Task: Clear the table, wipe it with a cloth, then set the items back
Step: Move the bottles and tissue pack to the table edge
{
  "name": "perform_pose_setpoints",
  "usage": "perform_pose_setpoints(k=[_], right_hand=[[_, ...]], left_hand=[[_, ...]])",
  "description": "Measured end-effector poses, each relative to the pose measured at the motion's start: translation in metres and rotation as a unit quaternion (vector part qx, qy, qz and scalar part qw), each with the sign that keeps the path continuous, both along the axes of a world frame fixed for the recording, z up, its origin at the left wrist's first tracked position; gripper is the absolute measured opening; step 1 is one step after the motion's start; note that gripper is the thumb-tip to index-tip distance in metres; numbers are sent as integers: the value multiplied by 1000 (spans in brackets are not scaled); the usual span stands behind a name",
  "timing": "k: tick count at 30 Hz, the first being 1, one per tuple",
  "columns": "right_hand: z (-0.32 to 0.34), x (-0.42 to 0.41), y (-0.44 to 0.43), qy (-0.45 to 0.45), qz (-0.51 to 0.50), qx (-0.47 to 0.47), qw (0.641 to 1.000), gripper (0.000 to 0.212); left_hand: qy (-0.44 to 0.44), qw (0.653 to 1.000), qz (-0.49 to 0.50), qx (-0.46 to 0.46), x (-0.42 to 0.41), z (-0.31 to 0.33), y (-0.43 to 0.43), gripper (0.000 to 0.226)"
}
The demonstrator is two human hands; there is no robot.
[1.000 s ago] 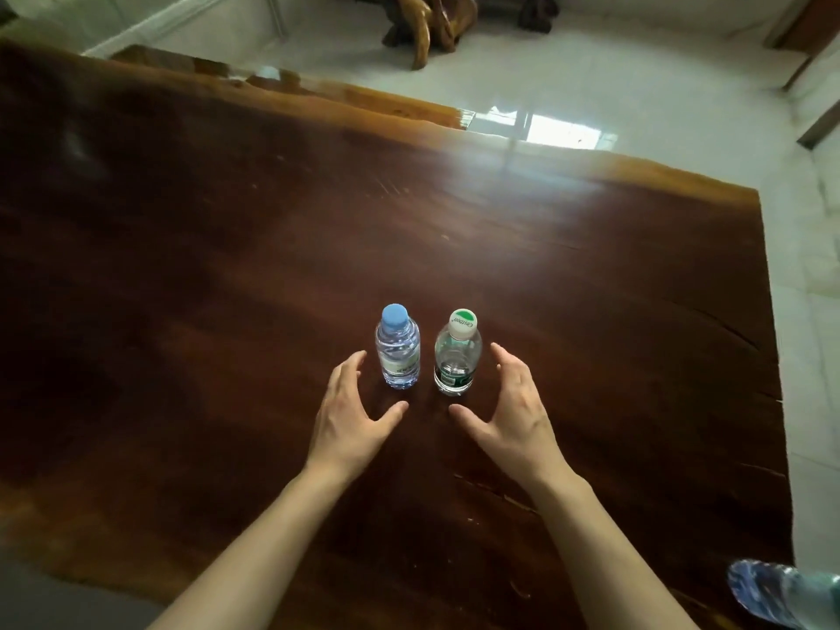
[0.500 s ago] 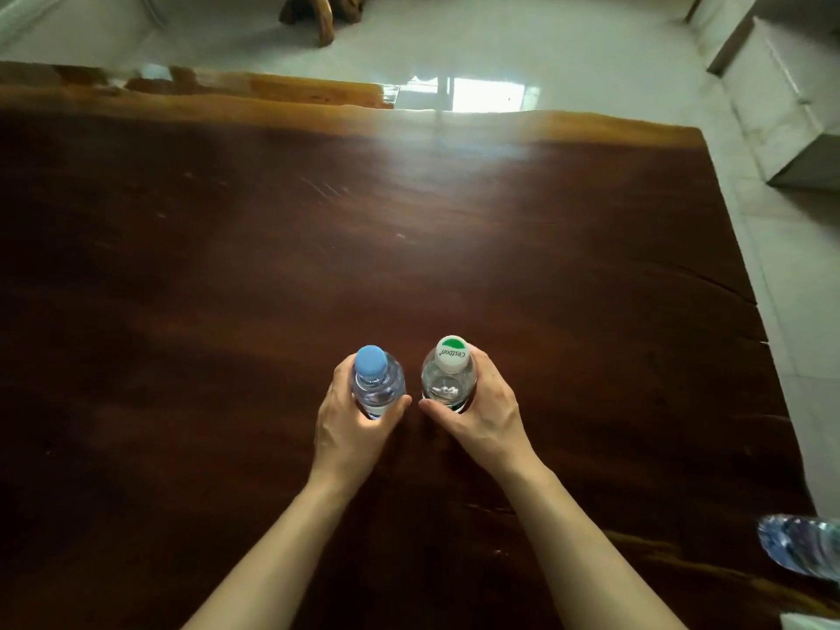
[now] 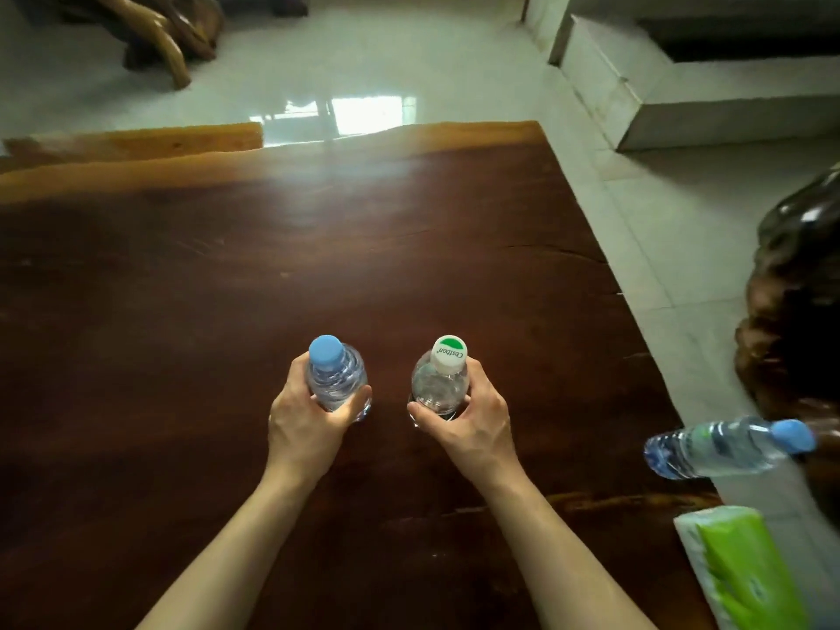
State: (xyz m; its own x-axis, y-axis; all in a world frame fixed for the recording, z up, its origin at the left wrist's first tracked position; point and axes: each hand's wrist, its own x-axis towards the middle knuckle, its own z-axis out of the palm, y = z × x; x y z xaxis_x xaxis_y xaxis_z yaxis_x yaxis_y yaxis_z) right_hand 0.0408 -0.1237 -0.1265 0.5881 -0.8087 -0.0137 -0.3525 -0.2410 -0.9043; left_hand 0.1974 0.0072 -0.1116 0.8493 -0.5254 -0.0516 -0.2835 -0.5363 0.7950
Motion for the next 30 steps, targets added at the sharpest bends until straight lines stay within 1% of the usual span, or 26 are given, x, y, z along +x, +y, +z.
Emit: perform_pose_setpoints(k=[5,12,16,22,25,30], right_hand=[[5,-50,-34,-17,-124,-15,992,66],[-1,-108,-82,-47,-262,-27,964,66],[-8,-129,-109,-63,-326,-37,943,65],[-22,-138,-129,-79,-421,-43,903,70],[-29,-137,-136,-83,-449,-37,889,73],[-39,-137,-148,-73,-466,-36,881,74]], left_hand=[[5,997,-73,0,-32,4,-61,66],[24,988,-153,-27,-83,-3,-148,60],[24,980,-193,-43,-108,-8,-196,57],[29,967,-250,-46,-135,-11,-264,62],[27,962,-269,-43,-143,-13,-296,64],[37,956,-291,-27,-151,-22,-332,63]])
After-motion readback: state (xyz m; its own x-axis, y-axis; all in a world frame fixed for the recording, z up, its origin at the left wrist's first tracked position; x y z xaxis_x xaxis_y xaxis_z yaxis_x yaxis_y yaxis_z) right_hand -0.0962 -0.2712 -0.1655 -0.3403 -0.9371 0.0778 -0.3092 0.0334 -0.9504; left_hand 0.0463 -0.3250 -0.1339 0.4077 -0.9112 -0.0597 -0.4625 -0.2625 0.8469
